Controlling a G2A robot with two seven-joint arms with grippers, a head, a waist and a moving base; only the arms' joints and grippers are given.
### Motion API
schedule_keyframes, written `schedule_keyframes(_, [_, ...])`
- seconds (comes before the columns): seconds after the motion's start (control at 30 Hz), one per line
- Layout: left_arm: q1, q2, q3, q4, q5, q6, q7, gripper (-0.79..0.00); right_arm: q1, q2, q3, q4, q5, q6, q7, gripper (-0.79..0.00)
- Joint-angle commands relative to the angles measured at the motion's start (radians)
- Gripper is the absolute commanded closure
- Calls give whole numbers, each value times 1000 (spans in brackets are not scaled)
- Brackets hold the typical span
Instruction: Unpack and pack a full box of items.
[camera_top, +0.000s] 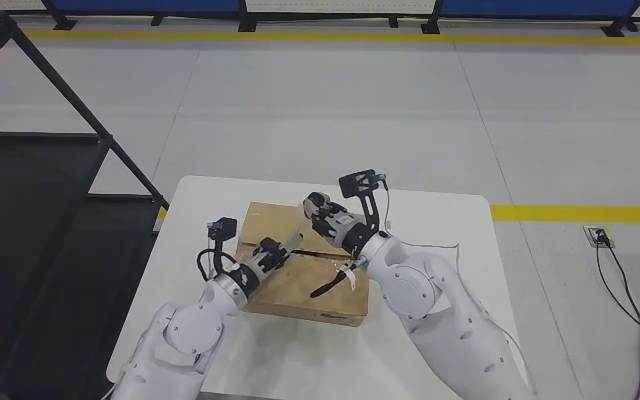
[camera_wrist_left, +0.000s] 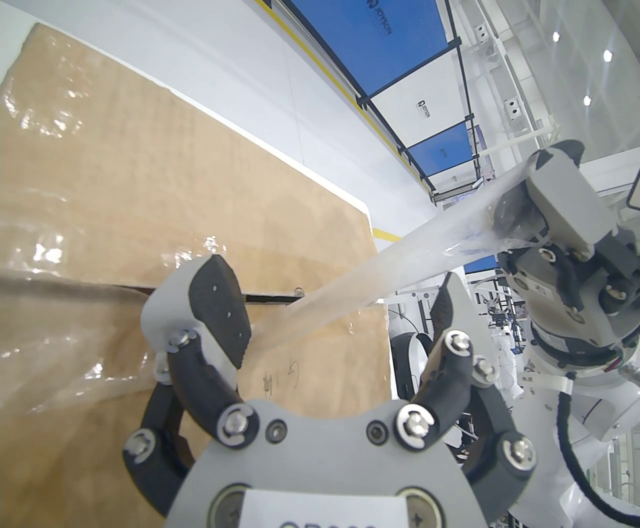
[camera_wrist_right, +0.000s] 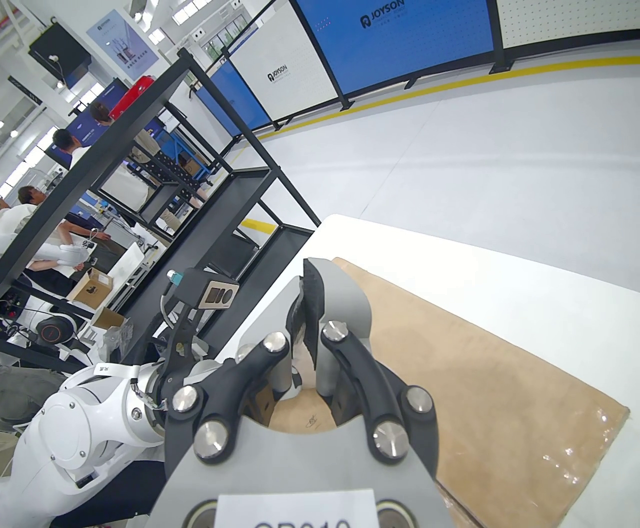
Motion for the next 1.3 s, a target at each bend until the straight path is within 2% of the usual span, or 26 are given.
schedule_keyframes(0.0, [11, 1, -7, -11, -1, -4, 0, -785, -2, -1, 2, 0, 0, -1, 2, 0])
schedule_keyframes(0.37, [49, 2, -52, -64, -36, -23, 50, -785, -13, -6, 17, 3, 2, -1, 3, 0])
schedule_keyframes(0.57, [98, 5, -149, -107, -170, -13, 93, -785, -19, -8, 24, 6, 3, -11, -1, 0])
schedule_keyframes(0.67, [126, 8, -231, -100, -318, 20, 56, -785, -23, -10, 27, 10, 10, -17, -7, 0])
schedule_keyframes(0.8, [124, 15, -331, -42, -494, 111, -22, -785, -30, -12, 31, 15, 14, -30, -15, 0])
schedule_keyframes(0.9, [122, 25, -387, -9, -507, 134, -82, -785, -38, -13, 35, 14, 17, -33, -27, 0])
schedule_keyframes(1.03, [179, 35, -413, -39, -420, 75, -101, -785, -59, -14, 46, 5, 28, -51, -53, 0])
schedule_keyframes(1.13, [211, 36, -414, -67, -414, 45, -106, -785, -76, -13, 53, 0, 41, -74, -67, 0])
schedule_keyframes(1.27, [202, 39, -407, -77, -459, 42, -171, -785, -92, -14, 61, -3, 48, -91, -86, 0])
